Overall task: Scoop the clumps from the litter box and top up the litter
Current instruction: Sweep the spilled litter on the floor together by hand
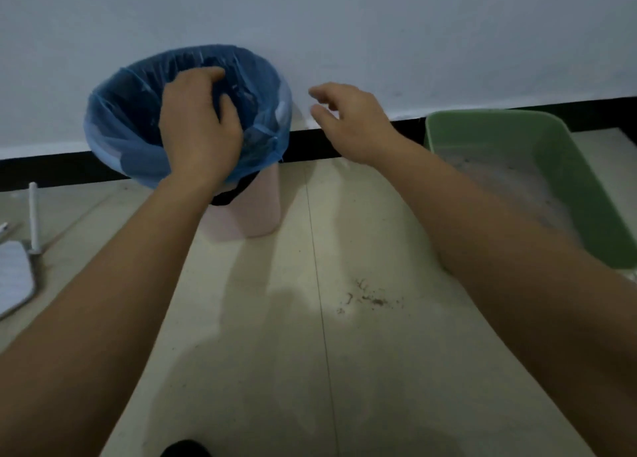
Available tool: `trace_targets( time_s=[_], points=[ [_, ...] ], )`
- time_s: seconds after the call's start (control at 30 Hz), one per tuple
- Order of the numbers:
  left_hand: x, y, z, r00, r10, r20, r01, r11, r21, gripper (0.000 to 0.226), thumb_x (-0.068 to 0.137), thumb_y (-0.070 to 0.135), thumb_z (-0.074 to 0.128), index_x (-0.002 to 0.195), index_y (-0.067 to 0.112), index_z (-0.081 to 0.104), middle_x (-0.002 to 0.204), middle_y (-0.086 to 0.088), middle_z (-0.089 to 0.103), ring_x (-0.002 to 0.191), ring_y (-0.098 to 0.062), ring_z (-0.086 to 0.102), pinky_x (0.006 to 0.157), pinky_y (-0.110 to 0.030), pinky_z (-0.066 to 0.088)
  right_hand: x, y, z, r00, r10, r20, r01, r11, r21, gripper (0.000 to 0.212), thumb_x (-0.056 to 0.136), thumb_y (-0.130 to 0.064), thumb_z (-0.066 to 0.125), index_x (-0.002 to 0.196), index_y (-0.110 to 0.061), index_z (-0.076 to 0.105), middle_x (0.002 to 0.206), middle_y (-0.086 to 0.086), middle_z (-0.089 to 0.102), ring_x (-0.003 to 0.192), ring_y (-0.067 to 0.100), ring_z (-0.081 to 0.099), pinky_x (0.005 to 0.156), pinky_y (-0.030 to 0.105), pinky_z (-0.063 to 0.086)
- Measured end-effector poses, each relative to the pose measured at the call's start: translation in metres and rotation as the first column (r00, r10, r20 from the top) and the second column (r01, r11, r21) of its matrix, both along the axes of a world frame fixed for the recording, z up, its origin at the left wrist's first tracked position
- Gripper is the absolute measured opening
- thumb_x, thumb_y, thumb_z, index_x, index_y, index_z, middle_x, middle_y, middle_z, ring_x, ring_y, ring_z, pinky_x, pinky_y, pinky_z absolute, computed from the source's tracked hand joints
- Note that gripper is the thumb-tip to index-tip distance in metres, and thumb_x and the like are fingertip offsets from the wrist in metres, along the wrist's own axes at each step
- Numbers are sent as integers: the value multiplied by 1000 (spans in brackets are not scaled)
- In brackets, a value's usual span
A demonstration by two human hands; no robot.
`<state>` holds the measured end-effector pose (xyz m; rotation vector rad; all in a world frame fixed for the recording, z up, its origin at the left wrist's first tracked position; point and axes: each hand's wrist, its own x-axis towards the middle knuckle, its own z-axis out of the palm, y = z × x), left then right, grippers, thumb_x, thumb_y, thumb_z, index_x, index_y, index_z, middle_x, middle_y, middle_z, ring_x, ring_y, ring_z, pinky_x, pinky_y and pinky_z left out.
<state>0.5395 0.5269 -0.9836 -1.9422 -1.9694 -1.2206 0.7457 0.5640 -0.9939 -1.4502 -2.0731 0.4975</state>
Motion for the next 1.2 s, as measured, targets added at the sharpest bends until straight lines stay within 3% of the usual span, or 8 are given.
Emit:
trace_targets(
  time_s=[0.1, 0.17, 0.27, 0.37, 0.47, 0.67, 0.93, 1.2],
  points=[
    [51, -31, -29, 989, -148, -10, 146, 955, 256, 24, 90, 9, 52, 111, 4, 64, 121, -15, 56, 113, -26, 51, 98, -16, 32, 43, -30, -51, 998, -37, 53, 42, 996, -84, 39, 100, -28, 50, 136, -13, 55, 127, 8, 63, 116, 24, 57, 100, 36, 44],
    [83, -54, -65, 966, -258, -7, 253, 941, 226, 22, 88, 5, 56, 108, 2, 64, 117, -17, 56, 111, -26, 51, 100, -18, 32, 67, -60, -95, 994, -50, 99, 67, 981, -180, 41, 101, -29, 50, 138, -13, 53, 129, 10, 61, 116, 26, 57, 100, 37, 45],
    [109, -90, -139, 915, -400, 48, 402, 904, -145, 26, 88, 6, 54, 113, 5, 62, 110, -10, 57, 104, -23, 52, 92, -30, 45, 96, -121, -163, 962, -107, 252, 187, 930, -317, 47, 102, -34, 44, 145, -13, 44, 143, 13, 49, 129, 31, 47, 107, 40, 40],
    [101, -130, -209, 892, -449, -44, 374, 791, -483, 37, 90, 16, 46, 122, 5, 60, 110, -11, 59, 99, -28, 55, 84, -42, 49, 112, -186, -214, 903, -113, 414, 283, 882, -377, 69, 101, -53, 25, 156, -11, 19, 162, 14, 17, 148, 31, 19, 118, 43, 20],
    [81, -166, -247, 816, -532, -226, 253, 681, -687, 52, 94, 28, 33, 136, 3, 49, 131, -15, 54, 121, -33, 51, 98, -45, 38, 121, -224, -247, 852, -103, 514, 314, 885, -344, 92, 91, -71, 6, 157, -7, -1, 164, 14, -7, 151, 31, -6, 122, 47, 2],
    [65, -198, -263, 786, -540, -300, 132, 621, -773, 66, 98, 41, 18, 152, 3, 21, 161, -13, 14, 149, -24, 7, 117, -49, 7, 92, -236, -254, 847, 63, 528, 147, 927, -346, 91, 94, -71, 9, 156, -7, -8, 162, 13, -20, 148, 28, -24, 121, 50, -7],
    [79, -193, -268, 751, -587, -301, 140, 587, -797, 66, 98, 44, 16, 154, 9, 11, 162, -10, -3, 149, -21, -8, 117, -52, 2, 74, -222, -259, 899, 91, 428, 37, 959, -281, 78, 98, -60, 16, 158, -10, 6, 165, 11, -9, 150, 26, -18, 121, 49, -3],
    [85, -167, -263, 732, -623, -276, 175, 564, -807, 60, 96, 48, 3, 153, 34, -10, 159, -7, -24, 145, -22, -26, 118, -51, -8, 114, -183, -256, 882, 30, 471, 137, 939, -316, 75, 92, -59, 8, 158, -23, 7, 164, 14, -8, 150, 31, -13, 121, 46, -9]
  ],
)
